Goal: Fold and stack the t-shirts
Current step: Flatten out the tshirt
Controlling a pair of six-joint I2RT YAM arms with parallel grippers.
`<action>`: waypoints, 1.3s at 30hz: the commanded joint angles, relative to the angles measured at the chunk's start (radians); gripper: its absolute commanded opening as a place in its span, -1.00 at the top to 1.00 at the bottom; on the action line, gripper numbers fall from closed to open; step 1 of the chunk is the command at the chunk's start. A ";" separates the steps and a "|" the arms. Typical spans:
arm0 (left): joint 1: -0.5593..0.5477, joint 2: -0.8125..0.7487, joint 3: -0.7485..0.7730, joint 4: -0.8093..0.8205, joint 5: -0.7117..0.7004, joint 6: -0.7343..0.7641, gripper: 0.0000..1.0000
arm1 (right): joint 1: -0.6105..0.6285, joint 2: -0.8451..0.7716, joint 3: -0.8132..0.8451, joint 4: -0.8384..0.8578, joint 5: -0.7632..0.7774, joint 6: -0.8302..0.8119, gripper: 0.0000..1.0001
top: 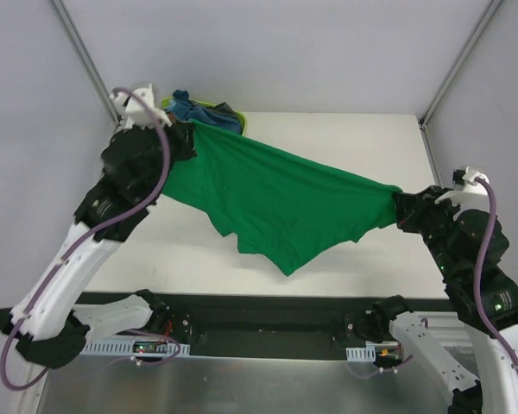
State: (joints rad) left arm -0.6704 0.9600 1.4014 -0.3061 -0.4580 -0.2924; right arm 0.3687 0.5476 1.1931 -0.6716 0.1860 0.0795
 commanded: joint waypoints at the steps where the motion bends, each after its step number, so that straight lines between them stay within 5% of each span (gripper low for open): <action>1: 0.109 0.250 0.123 0.033 0.002 0.053 1.00 | -0.005 0.075 -0.027 -0.055 0.137 0.043 0.88; 9: 0.172 0.799 0.342 -0.034 0.163 0.078 0.98 | -0.042 0.312 -0.349 0.065 0.101 0.155 0.77; 11: 0.170 0.925 0.454 -0.069 0.247 0.073 0.51 | -0.095 0.441 -0.363 0.118 0.147 0.169 0.66; 13: 0.164 1.006 0.542 -0.126 0.361 0.055 -0.38 | -0.157 0.556 -0.308 0.115 0.155 0.142 0.57; 15: 0.151 1.011 0.553 -0.140 0.407 0.045 -0.70 | -0.171 0.627 -0.241 0.067 0.167 0.120 -0.06; 17: 0.123 0.949 0.512 -0.140 0.392 0.059 -0.95 | -0.169 0.638 -0.222 0.052 0.158 0.121 -0.43; 19: 0.085 0.869 0.437 -0.142 0.361 0.078 -0.98 | -0.171 0.597 -0.260 0.075 0.153 0.132 -0.99; 30: -0.165 0.408 -0.365 -0.048 0.400 -0.243 -0.98 | -0.182 0.272 -0.444 0.139 0.244 0.091 -0.93; 39: -0.268 0.462 -0.533 0.021 0.381 -0.470 -0.79 | -0.185 0.192 -0.498 0.188 0.239 0.062 -0.93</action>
State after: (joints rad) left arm -0.9054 1.3952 0.8650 -0.3592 -0.0608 -0.6312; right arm 0.1913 0.7464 0.7017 -0.5312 0.4046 0.1658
